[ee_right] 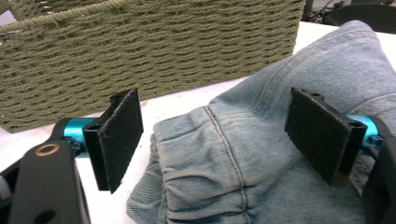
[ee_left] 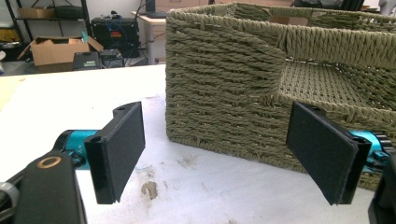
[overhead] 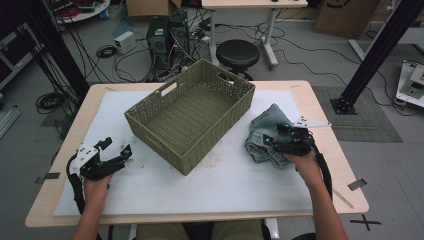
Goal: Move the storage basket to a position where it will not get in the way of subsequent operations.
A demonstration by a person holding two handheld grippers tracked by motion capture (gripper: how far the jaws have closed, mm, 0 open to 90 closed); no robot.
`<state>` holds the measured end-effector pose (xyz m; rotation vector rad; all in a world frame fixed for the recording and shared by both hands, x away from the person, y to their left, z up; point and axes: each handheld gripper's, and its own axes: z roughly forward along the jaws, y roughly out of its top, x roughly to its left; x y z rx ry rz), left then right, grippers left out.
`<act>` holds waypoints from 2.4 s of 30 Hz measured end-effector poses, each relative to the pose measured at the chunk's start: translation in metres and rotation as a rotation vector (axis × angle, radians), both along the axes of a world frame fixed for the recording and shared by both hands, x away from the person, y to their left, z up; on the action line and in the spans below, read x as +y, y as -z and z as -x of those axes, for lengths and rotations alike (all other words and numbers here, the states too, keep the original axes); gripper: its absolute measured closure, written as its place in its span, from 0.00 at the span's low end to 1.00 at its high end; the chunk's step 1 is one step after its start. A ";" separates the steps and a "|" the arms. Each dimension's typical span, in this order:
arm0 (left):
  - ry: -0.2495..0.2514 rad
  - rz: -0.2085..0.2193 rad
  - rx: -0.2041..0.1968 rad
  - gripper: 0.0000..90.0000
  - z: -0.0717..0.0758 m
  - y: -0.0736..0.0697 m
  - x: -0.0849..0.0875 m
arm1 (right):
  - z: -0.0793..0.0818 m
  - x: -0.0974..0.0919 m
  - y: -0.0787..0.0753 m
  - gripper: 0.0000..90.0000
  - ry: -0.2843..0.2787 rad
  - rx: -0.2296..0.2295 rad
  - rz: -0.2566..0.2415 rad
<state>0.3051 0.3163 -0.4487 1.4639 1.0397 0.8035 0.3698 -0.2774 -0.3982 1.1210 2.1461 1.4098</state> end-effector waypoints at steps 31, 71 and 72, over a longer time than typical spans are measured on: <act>0.129 -0.001 0.074 0.24 -0.085 -0.070 0.001 | 0.004 0.020 -0.010 0.22 -0.090 -0.014 0.007; 0.254 0.058 0.134 0.33 -0.083 -0.052 -0.017 | -0.025 0.112 -0.008 0.22 -0.264 0.042 0.010; 0.255 0.059 0.134 0.33 -0.082 -0.052 -0.017 | -0.025 0.115 -0.008 0.22 -0.273 0.044 0.009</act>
